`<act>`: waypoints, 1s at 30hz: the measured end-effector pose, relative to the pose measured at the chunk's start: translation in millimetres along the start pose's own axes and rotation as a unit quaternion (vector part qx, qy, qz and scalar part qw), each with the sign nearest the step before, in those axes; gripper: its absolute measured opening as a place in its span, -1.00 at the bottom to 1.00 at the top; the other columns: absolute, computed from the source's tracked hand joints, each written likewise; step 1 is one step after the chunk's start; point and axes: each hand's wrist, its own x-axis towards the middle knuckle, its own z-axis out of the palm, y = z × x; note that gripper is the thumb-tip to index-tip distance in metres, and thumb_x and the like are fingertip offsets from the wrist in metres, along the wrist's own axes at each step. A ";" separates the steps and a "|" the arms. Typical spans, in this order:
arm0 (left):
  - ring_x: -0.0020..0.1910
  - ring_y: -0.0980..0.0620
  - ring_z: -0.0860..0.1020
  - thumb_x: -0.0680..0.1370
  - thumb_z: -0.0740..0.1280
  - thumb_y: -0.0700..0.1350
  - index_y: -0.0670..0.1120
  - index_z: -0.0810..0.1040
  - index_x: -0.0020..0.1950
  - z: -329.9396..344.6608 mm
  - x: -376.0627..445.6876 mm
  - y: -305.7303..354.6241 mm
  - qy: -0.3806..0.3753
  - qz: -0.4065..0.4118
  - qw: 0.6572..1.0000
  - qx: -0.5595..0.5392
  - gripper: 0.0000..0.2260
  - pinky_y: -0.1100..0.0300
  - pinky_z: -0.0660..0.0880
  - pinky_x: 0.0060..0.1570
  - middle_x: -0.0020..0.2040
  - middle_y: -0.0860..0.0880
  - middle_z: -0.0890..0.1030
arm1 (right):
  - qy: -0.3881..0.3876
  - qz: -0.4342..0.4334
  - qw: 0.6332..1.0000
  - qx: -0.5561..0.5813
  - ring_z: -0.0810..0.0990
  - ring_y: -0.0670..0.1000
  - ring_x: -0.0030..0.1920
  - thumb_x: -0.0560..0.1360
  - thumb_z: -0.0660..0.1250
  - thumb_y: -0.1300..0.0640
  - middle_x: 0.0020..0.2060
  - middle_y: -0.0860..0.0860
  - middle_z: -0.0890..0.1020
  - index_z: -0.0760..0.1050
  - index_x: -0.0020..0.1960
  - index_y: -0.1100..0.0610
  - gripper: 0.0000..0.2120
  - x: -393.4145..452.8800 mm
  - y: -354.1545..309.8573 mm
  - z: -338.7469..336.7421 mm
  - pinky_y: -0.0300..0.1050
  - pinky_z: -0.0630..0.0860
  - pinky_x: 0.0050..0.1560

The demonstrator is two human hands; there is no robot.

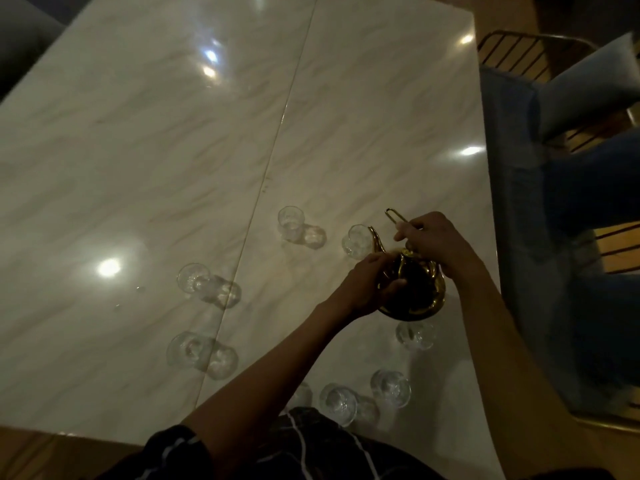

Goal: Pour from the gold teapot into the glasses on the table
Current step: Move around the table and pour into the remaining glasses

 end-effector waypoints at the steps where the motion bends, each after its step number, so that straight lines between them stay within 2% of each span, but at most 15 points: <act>1: 0.21 -0.02 0.49 0.57 0.29 0.11 0.00 0.35 0.46 -2.5 -2.5 -2.6 0.002 -0.007 1.000 0.001 -0.52 -0.07 0.56 0.09 0.29 -0.07 0.49 | -0.006 0.002 1.000 0.013 0.61 0.03 -0.20 0.58 0.26 0.05 -0.28 0.08 0.63 0.67 -0.10 0.20 -0.71 -1.3 -1.4 3.5 -0.10 0.56 -0.20; 6: 0.22 -0.03 0.49 0.55 0.30 0.12 -0.02 0.39 0.43 -23.1 -17.6 -18.8 0.019 -0.027 0.999 0.014 -0.52 -0.07 0.54 0.12 0.30 -0.07 0.49 | -0.027 -0.009 0.999 0.030 0.62 0.04 -0.18 0.59 0.25 0.06 -0.22 0.11 0.65 0.66 -0.11 0.18 -0.72 -5.0 -19.8 25.3 -0.01 0.58 -0.12; 10: 0.24 -0.03 0.47 0.55 0.33 0.08 -0.01 0.38 0.45 -45.8 -32.7 -30.4 0.046 -0.030 0.998 0.018 -0.51 -0.07 0.52 0.15 0.31 -0.08 0.49 | -0.051 -0.026 0.998 0.015 0.60 0.00 -0.26 0.55 0.26 0.12 -0.30 0.04 0.62 0.66 -0.10 0.20 -0.77 -4.4 -45.3 43.5 -0.14 0.52 -0.29; 17: 0.25 -0.02 0.47 0.55 0.32 0.12 0.03 0.32 0.49 -82.2 -52.4 -48.5 0.080 -0.050 0.995 0.018 -0.47 -0.06 0.53 0.15 0.34 -0.07 0.47 | -0.072 -0.047 0.996 0.012 0.54 -0.04 -0.42 0.55 0.26 0.13 -0.38 0.04 0.58 0.64 -0.12 0.20 -0.78 3.5 -89.3 72.2 -0.20 0.44 -0.43; 24: 0.19 -0.04 0.50 0.56 0.37 0.01 -0.04 0.34 0.47 -101.7 -55.4 -48.8 0.114 -0.063 0.992 -0.001 -0.49 -0.05 0.53 0.14 0.31 -0.11 0.49 | -0.072 -0.025 0.997 -0.003 0.48 -0.03 -0.44 0.58 0.23 0.14 -0.38 0.06 0.56 0.64 -0.04 0.29 -0.72 16.9 -123.0 85.6 -0.19 0.44 -0.41; 30: 0.17 -0.02 0.52 0.55 0.32 0.10 -0.01 0.32 0.48 -103.8 -52.3 -46.4 0.102 -0.062 0.993 -0.015 -0.47 -0.04 0.57 0.08 0.29 -0.11 0.49 | -0.069 -0.026 0.996 -0.052 0.52 -0.01 -0.40 0.57 0.24 0.13 -0.35 0.07 0.59 0.66 -0.02 0.31 -0.71 23.0 -133.8 86.2 -0.14 0.48 -0.30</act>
